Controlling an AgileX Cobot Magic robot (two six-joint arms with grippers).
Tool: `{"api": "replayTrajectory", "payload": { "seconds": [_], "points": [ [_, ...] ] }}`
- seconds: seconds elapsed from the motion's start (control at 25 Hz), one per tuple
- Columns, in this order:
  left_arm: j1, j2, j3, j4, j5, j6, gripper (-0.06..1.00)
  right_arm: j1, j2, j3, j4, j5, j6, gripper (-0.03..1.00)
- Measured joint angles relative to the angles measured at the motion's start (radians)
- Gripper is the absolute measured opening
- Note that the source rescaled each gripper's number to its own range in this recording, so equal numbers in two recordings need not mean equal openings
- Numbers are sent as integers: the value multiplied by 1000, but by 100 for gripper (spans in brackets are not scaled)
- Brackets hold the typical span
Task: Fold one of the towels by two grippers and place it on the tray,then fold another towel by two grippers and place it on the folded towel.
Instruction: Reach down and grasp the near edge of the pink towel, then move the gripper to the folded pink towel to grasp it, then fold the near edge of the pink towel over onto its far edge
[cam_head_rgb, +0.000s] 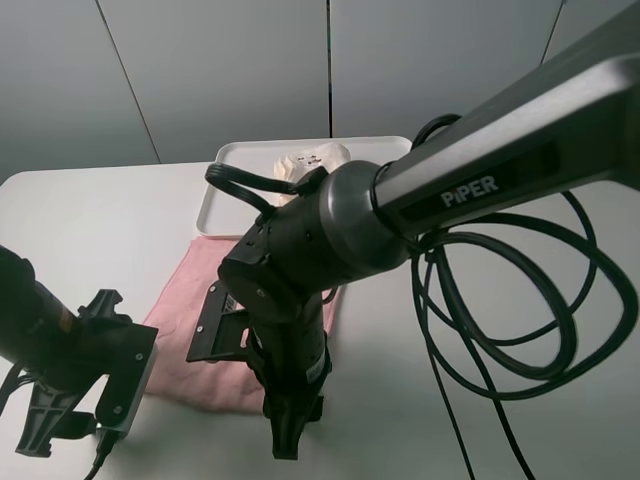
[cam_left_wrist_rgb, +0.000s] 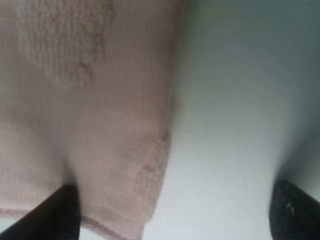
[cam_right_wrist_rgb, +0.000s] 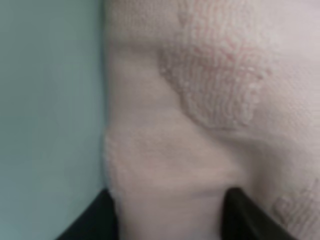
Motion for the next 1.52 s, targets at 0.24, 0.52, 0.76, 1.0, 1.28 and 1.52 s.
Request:
{"api": "replayTrajectory", "payload": {
  "seconds": [0.24, 0.52, 0.76, 1.0, 1.28, 1.52],
  "points": [
    [0, 0, 0, 0, -7, 0, 98, 0, 0, 0, 0, -2, 0, 3],
    [0, 0, 0, 37, -14, 0, 75, 0, 0, 0, 0, -2, 0, 1],
    [0, 19, -2, 50, -34, 0, 53, 0, 0, 0, 15, -2, -3, 1],
    [0, 27, -2, 55, -92, -1, 6, 0, 1, 0, 15, -2, -3, 1],
    [0, -5, 0, 56, -107, -60, 0, 0, -1, 0, 26, -17, -3, 1],
    [0, -84, 0, 53, -135, -170, 0, 0, -47, 4, 28, -24, 21, 1]
  ]
}}
